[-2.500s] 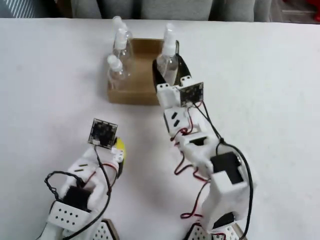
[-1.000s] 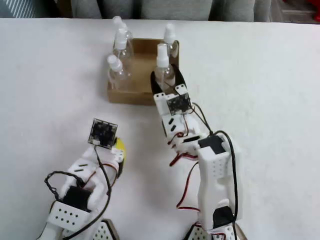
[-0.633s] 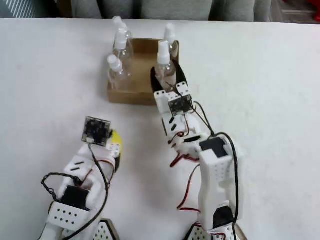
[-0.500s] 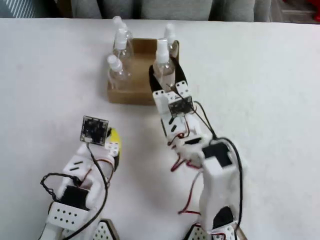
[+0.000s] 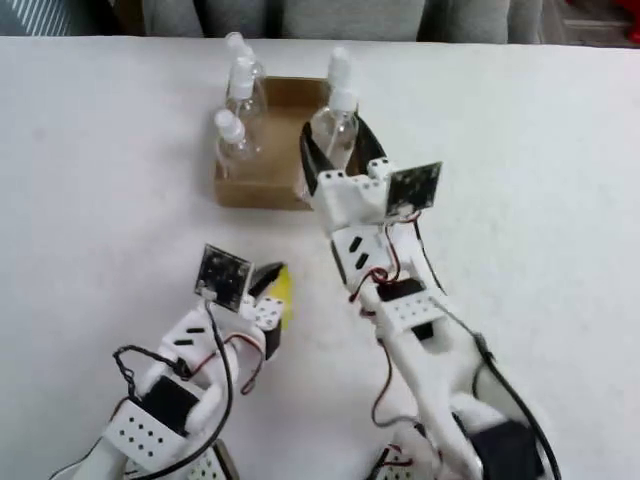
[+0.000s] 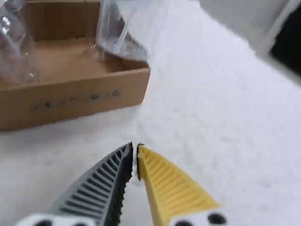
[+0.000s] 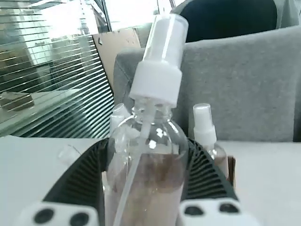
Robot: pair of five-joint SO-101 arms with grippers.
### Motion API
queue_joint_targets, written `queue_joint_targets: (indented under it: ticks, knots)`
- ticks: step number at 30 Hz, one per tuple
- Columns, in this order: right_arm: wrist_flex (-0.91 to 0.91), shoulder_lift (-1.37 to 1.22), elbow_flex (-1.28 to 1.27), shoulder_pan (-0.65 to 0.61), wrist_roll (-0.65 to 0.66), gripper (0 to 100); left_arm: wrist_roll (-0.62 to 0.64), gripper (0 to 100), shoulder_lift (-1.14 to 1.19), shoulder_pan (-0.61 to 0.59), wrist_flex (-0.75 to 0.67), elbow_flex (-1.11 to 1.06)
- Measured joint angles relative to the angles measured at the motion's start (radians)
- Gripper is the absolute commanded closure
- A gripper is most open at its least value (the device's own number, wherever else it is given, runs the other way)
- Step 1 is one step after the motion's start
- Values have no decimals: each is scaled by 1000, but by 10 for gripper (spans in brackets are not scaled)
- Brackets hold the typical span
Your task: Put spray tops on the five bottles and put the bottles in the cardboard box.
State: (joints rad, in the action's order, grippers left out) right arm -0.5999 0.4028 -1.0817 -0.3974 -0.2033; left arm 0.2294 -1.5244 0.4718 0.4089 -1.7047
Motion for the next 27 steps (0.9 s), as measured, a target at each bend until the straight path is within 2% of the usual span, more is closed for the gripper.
queue_joint_targets:
  ticks: [5, 9, 17, 27]
  knots:
    - [247, 129, -41, -55, -41, 984, 21, 979, 0, 58, -92, 0]
    - [275, 172, -86, -110, -43, 984, 21, 979, 0, 69, -103, 0]
    - [301, 307, -203, -184, 35, 984, 21, 979, 0, 69, -103, 0]
    - [730, 666, -213, -235, 41, 984, 23, 979, 2, 77, -103, 0]
